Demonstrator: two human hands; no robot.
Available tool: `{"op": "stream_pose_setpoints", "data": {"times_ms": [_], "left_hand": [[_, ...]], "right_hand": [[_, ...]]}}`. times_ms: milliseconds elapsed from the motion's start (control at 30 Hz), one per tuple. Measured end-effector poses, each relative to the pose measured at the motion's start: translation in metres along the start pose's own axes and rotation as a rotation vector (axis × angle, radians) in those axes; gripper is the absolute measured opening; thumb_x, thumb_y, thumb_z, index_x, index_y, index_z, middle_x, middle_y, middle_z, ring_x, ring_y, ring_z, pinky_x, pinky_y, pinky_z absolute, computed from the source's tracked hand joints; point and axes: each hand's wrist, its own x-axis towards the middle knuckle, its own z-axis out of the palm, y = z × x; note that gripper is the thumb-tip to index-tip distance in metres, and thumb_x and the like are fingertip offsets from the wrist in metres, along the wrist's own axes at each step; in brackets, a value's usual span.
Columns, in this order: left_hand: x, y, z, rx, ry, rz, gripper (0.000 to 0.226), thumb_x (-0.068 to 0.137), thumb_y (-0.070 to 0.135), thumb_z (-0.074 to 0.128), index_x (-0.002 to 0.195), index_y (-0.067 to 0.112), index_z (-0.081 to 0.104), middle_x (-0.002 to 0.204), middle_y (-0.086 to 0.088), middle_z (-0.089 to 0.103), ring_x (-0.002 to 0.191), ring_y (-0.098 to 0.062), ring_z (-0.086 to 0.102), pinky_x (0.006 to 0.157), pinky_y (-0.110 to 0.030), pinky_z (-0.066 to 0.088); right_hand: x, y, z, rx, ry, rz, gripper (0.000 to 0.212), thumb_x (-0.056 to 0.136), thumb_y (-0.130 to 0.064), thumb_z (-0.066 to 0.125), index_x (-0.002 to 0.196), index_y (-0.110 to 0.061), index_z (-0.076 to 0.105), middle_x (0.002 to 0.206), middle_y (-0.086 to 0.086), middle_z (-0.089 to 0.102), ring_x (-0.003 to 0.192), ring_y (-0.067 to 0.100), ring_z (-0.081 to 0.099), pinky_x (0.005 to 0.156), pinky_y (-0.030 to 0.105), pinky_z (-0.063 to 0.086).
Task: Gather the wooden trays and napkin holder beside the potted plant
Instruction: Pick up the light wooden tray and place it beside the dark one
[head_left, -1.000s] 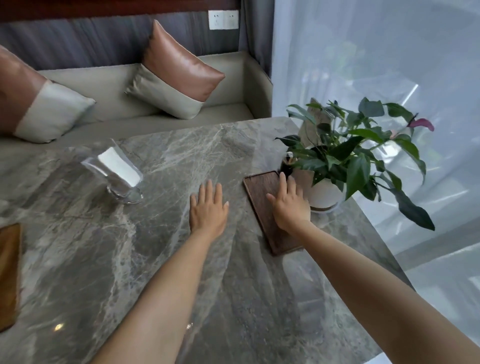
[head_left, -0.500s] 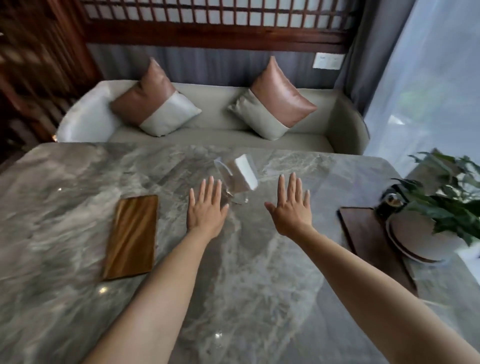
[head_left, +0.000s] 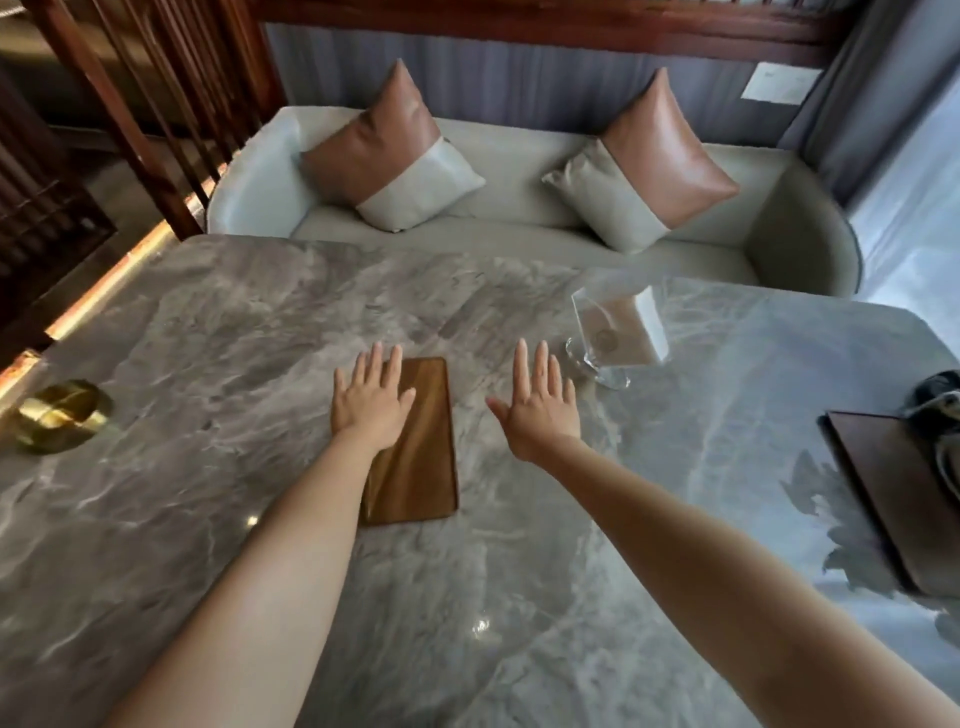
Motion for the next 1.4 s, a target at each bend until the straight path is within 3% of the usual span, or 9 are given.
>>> {"op": "stream_pose_setpoints", "data": {"times_ms": [167,333,500,667,733,833,967,1133,1400], "left_hand": [[0.029,-0.030,0.017,0.007,-0.045,0.039,0.059,0.101,0.043,0.022,0.152,0.022,0.000,0.162,-0.006,0.001,0.149,-0.024,0.008,0.119,-0.046,0.010],[0.065,-0.046,0.032,-0.031,-0.114,0.022,0.058,0.100,0.041,0.026,0.151,0.021,0.007,0.155,-0.015,0.024,0.140,-0.032,0.028,0.113,-0.045,0.025],[0.094,-0.044,0.044,-0.098,-0.165,0.005,0.058,0.100,0.041,0.026,0.151,0.019,0.010,0.150,-0.019,0.031,0.136,-0.035,0.033,0.111,-0.045,0.028],[0.114,-0.038,0.045,-0.080,-0.139,0.031,0.055,0.100,0.041,0.026,0.149,0.019,0.016,0.149,-0.021,0.031,0.135,-0.037,0.033,0.109,-0.046,0.031],[0.119,-0.035,0.044,-0.070,-0.145,0.044,0.053,0.101,0.040,0.025,0.149,0.018,0.019,0.148,-0.022,0.032,0.134,-0.037,0.034,0.107,-0.046,0.032],[0.122,-0.033,0.046,-0.062,-0.152,0.054,0.051,0.101,0.039,0.025,0.145,0.014,0.027,0.145,-0.023,0.036,0.133,-0.037,0.036,0.107,-0.047,0.033],[0.120,-0.029,0.046,-0.085,-0.151,0.010,0.049,0.101,0.037,0.025,0.139,0.006,0.035,0.141,-0.024,0.044,0.131,-0.039,0.040,0.106,-0.047,0.034],[0.114,-0.026,0.042,-0.115,-0.180,-0.072,0.048,0.102,0.035,0.024,0.138,0.004,0.033,0.138,-0.026,0.046,0.129,-0.040,0.043,0.104,-0.046,0.036],[0.090,-0.016,0.029,-0.185,-0.168,-0.170,0.049,0.102,0.033,0.022,0.138,0.001,0.031,0.135,-0.028,0.049,0.126,-0.043,0.046,0.101,-0.048,0.038]], "right_hand": [[0.006,-0.038,0.026,0.090,-0.107,0.051,0.072,0.096,-0.051,0.022,0.145,-0.020,-0.020,0.159,0.013,-0.011,0.147,0.029,-0.004,0.120,0.046,0.008],[0.005,-0.049,0.055,0.148,-0.274,0.151,0.068,0.096,-0.050,0.023,0.148,-0.022,-0.010,0.152,0.015,0.026,0.137,0.034,0.029,0.108,0.047,0.030],[0.003,-0.046,0.071,0.258,-0.384,0.320,0.058,0.097,-0.047,0.026,0.146,-0.021,0.010,0.128,0.017,0.057,0.114,0.036,0.056,0.089,0.042,0.042],[0.001,-0.039,0.085,0.434,-0.440,0.468,0.042,0.095,-0.044,0.033,0.124,-0.014,0.036,0.106,0.015,0.066,0.080,0.030,0.068,0.082,0.040,0.055],[0.000,-0.036,0.091,0.595,-0.476,0.527,0.033,0.095,-0.039,0.038,0.114,-0.012,0.038,0.101,0.018,0.066,0.058,0.025,0.064,0.062,0.034,0.058],[0.000,-0.035,0.100,0.800,-0.451,0.634,0.017,0.095,-0.027,0.044,0.097,-0.010,0.041,0.087,0.018,0.064,0.042,0.016,0.057,0.031,0.018,0.043],[-0.002,-0.037,0.110,0.912,-0.409,0.731,0.024,0.094,-0.015,0.048,0.073,-0.003,0.046,0.024,0.003,0.052,0.020,0.009,0.049,0.025,0.011,0.034],[-0.008,-0.032,0.113,0.976,-0.374,0.765,0.033,0.092,-0.012,0.054,0.061,-0.006,0.043,0.056,0.012,0.051,0.019,0.009,0.048,0.025,0.013,0.035],[-0.014,-0.002,0.093,0.926,-0.272,0.717,0.032,0.089,-0.011,0.058,0.059,-0.008,0.047,0.038,0.006,0.053,0.018,0.006,0.045,0.025,0.013,0.034]]}}
